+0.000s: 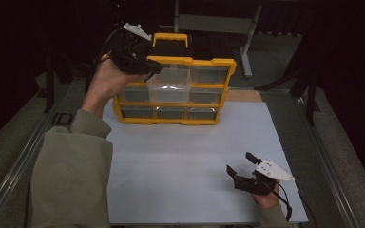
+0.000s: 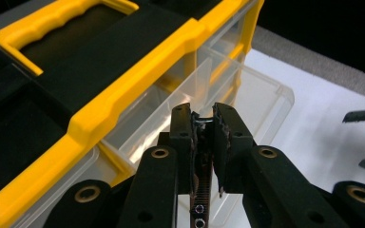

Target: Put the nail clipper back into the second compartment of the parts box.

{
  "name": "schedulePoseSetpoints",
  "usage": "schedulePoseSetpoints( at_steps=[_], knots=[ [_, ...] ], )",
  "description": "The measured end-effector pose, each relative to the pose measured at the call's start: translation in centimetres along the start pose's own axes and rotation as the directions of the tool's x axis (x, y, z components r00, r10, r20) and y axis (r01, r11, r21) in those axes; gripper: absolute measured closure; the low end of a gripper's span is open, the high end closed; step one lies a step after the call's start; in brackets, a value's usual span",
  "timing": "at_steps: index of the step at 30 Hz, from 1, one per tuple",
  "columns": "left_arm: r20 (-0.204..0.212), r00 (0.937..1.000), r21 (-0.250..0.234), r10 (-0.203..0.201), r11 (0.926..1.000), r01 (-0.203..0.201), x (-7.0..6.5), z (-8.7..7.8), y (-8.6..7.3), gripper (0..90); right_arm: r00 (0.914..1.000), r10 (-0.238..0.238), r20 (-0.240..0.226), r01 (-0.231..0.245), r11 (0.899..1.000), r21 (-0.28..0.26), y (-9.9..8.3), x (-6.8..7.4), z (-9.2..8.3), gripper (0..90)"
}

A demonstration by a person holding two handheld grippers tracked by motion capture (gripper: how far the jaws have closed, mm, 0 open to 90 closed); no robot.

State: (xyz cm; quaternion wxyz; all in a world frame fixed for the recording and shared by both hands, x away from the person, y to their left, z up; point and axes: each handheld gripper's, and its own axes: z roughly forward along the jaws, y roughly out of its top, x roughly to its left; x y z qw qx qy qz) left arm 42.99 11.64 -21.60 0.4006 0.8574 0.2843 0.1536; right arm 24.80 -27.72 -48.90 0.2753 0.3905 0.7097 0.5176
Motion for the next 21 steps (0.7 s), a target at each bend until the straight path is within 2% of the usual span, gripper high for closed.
schedulePoseSetpoints(
  at_steps=[13,21],
  knots=[
    [-0.065,0.9978,-0.049,0.012,0.9987,-0.016,-0.5,0.9,0.1,79.8,1.0000,-0.004,-0.004,0.004,1.000,0.004,0.0,0.1,0.0,10.9],
    [-0.051,0.9986,-0.033,0.017,0.9993,-0.018,-0.5,1.5,-0.1,79.7,1.0000,-0.003,-0.006,0.003,1.000,0.005,0.0,0.1,0.0,11.0]
  ],
)
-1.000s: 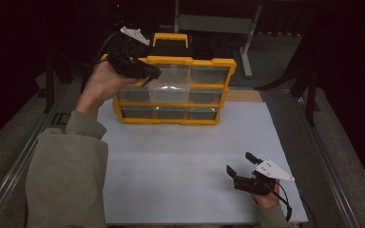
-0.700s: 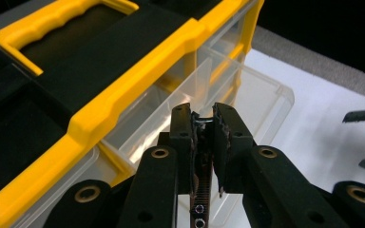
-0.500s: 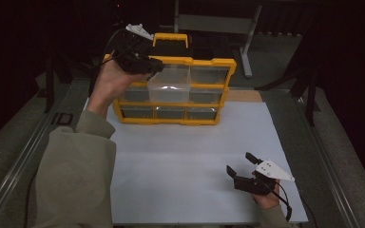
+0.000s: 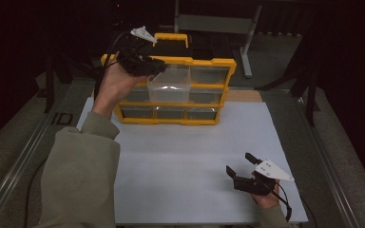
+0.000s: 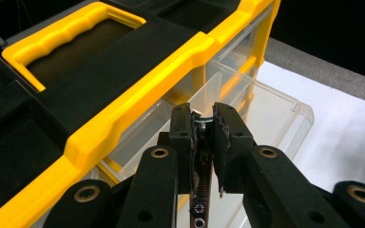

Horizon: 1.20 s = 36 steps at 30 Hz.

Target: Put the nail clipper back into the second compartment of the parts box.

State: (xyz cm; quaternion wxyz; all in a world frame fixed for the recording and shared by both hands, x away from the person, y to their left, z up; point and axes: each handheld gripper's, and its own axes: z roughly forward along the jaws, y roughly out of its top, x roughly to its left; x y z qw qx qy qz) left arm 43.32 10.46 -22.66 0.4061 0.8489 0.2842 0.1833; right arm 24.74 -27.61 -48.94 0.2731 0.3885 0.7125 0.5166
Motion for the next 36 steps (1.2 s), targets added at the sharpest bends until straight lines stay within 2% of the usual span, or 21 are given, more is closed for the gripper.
schedulePoseSetpoints(
  at_steps=[5,7,8,11,12,15,19,27,36],
  knots=[
    [0.003,1.0000,0.003,0.001,1.0000,-0.001,-0.1,0.2,0.0,79.6,1.0000,-0.001,0.001,0.001,1.000,0.000,0.0,0.0,0.0,11.0],
    [0.026,0.9996,0.006,-0.004,1.0000,0.004,0.0,0.3,-0.1,78.8,1.0000,-0.001,0.000,0.001,1.000,0.001,0.0,0.0,0.0,10.9],
    [0.039,0.9991,0.001,-0.019,0.9998,0.019,0.0,0.4,-0.1,73.1,1.0000,-0.002,0.001,0.002,1.000,0.001,0.0,0.0,0.0,11.0],
    [-0.001,0.9989,0.024,-0.046,0.9987,0.046,-0.3,1.0,-0.1,26.0,1.0000,-0.003,0.001,0.003,1.000,0.001,0.0,0.0,0.0,11.0],
    [-0.013,0.9983,0.032,-0.057,0.9978,0.057,-0.3,1.1,-0.2,15.3,1.0000,-0.006,0.002,0.006,1.000,0.000,0.0,0.0,0.0,11.0],
    [-0.004,0.9973,0.031,-0.074,0.9968,0.074,-0.2,1.2,-0.3,4.6,1.0000,-0.003,0.001,0.003,1.000,0.001,0.0,0.0,0.0,10.9],
    [0.015,0.9983,0.031,-0.055,0.9980,0.055,-0.4,1.3,-0.6,2.9,1.0000,-0.004,0.001,0.004,1.000,0.002,0.0,0.0,0.0,11.0],
    [0.007,0.9997,0.046,-0.022,0.9987,0.022,-0.8,1.7,-0.9,2.1,1.0000,-0.003,0.002,0.003,1.000,0.001,0.0,0.0,0.0,11.0],
    [0.008,0.9999,0.054,-0.005,0.9986,0.005,-1.1,1.7,-1.6,1.4,1.0000,-0.007,0.002,0.007,1.000,0.000,0.0,0.0,0.0,10.9]
  ],
)
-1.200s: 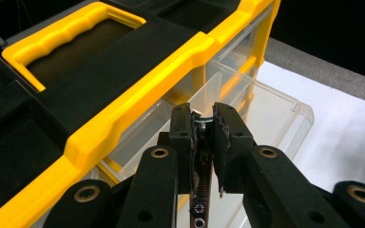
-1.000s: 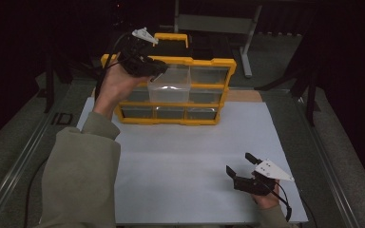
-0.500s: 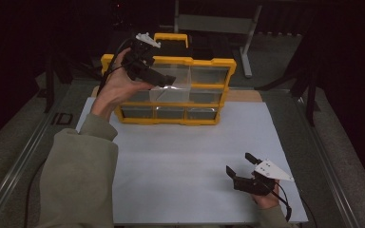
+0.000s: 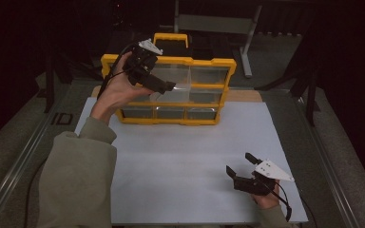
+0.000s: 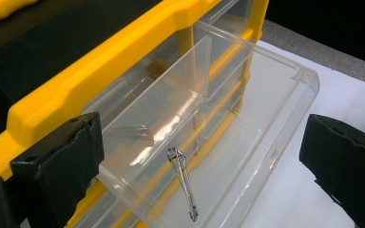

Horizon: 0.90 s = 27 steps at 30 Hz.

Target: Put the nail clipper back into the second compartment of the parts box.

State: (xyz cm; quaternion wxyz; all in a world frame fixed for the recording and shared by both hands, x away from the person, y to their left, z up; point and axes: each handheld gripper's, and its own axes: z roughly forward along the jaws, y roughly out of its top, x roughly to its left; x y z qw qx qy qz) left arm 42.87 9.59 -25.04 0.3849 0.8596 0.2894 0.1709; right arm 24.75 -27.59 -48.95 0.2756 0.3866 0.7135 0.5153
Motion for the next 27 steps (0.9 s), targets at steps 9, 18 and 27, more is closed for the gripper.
schedulePoseSetpoints(
  at_steps=[9,18,27],
  knots=[
    [0.000,1.0000,-0.005,0.009,0.9999,-0.009,-0.1,-0.5,-0.6,1.1,1.0000,0.005,0.001,-0.005,1.000,0.002,0.0,0.0,0.0,11.0],
    [-0.024,0.9997,-0.025,0.007,0.9997,-0.007,0.0,-1.5,-1.2,0.9,1.0000,0.007,0.000,-0.007,1.000,0.004,0.0,0.0,0.0,11.0],
    [-0.038,0.9992,-0.006,0.009,0.9999,-0.010,0.1,-1.7,-2.2,0.7,1.0000,0.001,0.005,-0.001,1.000,0.001,0.0,0.0,0.0,10.9]
  ],
)
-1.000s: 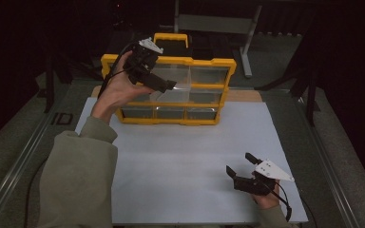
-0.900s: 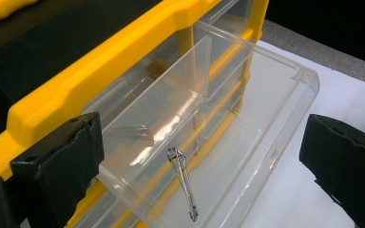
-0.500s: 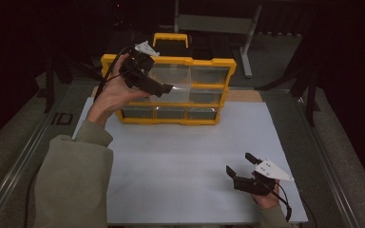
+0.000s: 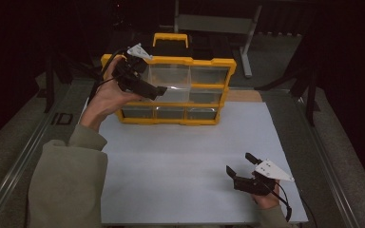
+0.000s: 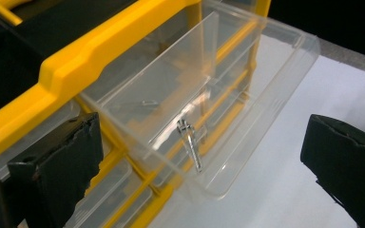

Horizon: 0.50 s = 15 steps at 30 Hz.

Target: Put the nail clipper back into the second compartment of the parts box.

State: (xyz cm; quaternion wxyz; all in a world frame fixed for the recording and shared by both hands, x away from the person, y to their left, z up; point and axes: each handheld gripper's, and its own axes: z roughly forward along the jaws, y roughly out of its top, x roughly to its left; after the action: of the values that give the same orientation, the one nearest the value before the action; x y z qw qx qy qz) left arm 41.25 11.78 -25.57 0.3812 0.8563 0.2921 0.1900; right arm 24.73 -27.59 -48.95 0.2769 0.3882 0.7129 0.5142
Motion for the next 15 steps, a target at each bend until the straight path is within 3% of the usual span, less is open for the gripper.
schedulePoseSetpoints(
  at_steps=[15],
  knots=[
    [-0.007,0.9999,0.013,-0.015,0.9998,0.015,0.0,-0.1,-1.9,0.8,1.0000,0.007,0.002,-0.007,1.000,-0.002,0.0,-0.1,-0.1,11.0]
  ],
)
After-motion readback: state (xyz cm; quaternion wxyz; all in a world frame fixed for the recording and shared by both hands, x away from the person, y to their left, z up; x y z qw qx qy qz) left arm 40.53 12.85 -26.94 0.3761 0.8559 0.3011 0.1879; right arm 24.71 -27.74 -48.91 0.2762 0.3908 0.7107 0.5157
